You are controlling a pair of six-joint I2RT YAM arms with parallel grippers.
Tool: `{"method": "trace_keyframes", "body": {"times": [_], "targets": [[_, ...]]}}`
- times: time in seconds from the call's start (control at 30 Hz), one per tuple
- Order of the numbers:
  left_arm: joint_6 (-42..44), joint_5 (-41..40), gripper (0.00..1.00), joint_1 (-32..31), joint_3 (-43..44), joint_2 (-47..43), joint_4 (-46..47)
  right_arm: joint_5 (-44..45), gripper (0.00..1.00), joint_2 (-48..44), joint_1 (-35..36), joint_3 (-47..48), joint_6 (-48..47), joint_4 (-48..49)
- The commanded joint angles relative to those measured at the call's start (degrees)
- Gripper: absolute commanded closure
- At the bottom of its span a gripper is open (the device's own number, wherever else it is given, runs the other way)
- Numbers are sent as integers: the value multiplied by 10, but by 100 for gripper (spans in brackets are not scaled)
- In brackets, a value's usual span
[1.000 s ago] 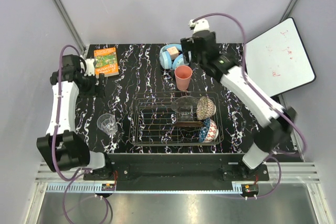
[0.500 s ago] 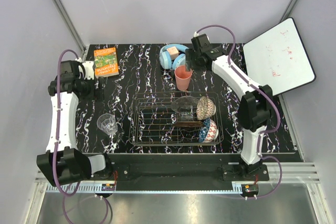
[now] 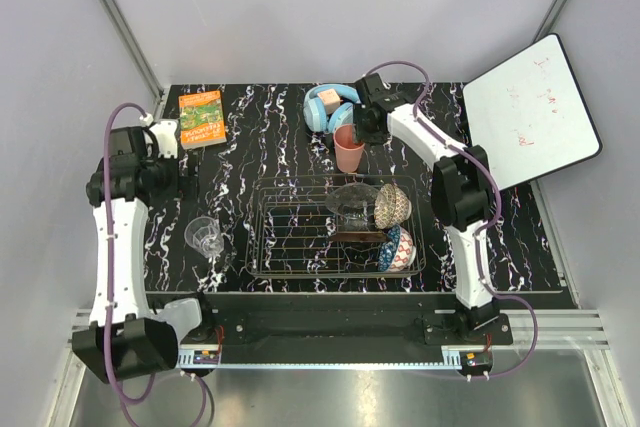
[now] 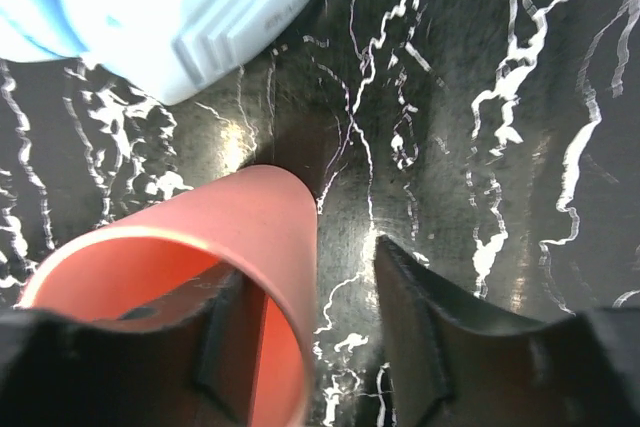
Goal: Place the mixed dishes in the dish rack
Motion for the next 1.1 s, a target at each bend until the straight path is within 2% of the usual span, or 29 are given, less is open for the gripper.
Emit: {"method": "trace_keyframes", "body": {"times": [0.0,0.1,0.13,0.27,0.33,0.43,0.47,0.5,0.53,0.57,0.6,0.63,0.67,0.7,0.73,0.77,0.8,0.83,0.97,1.07], "targets": [[17,39,1,-1,-9,-38,12,-6,66,12,-1,21,13,-11],[16,58,1,-1,-5,-51,6,-2,94,-2,-1,10,12,-10],[9,68,1,-1,-2,-56,4,-1,100,-9,-2,6,13,-11],[-31,153,1,-24,46,-49,12,-30,100,-93,-2,-13,14,6],[-51,177,1,-55,73,-41,19,-70,100,-135,-2,-39,22,26],[-82,274,1,-66,117,-30,43,-189,100,-225,-1,-92,48,88],[-89,341,1,-67,139,-23,42,-225,100,-274,-2,-112,61,137],[-110,376,1,-66,149,-15,42,-309,100,-298,-2,-161,104,166],[-119,409,1,-66,157,1,47,-356,100,-322,-5,-194,134,206],[-127,486,1,-67,172,9,49,-396,100,-367,-3,-231,171,309],[-152,526,1,-67,179,18,49,-457,100,-387,-3,-311,267,367],[-161,564,1,-67,184,34,54,-485,100,-405,-4,-354,319,508],[-169,629,1,-67,188,42,59,-505,100,-428,-4,-434,374,577],[-195,652,1,-67,189,49,68,-525,100,-434,-3,-470,478,643],[-204,671,1,-68,188,60,84,-531,100,-437,-2,-501,523,754],[-207,696,1,-69,188,64,89,-531,100,-435,-1,-551,561,799],[-211,701,1,-70,187,66,93,-531,100,-434,4,-568,614,834],[-217,707,1,-73,184,70,108,-532,100,-429,7,-577,627,872],[-233,746,1,-104,184,82,131,-531,100,-416,31,-563,620,849],[-231,746,1,-120,185,80,134,-534,100,-396,42,-548,642,871]]}}
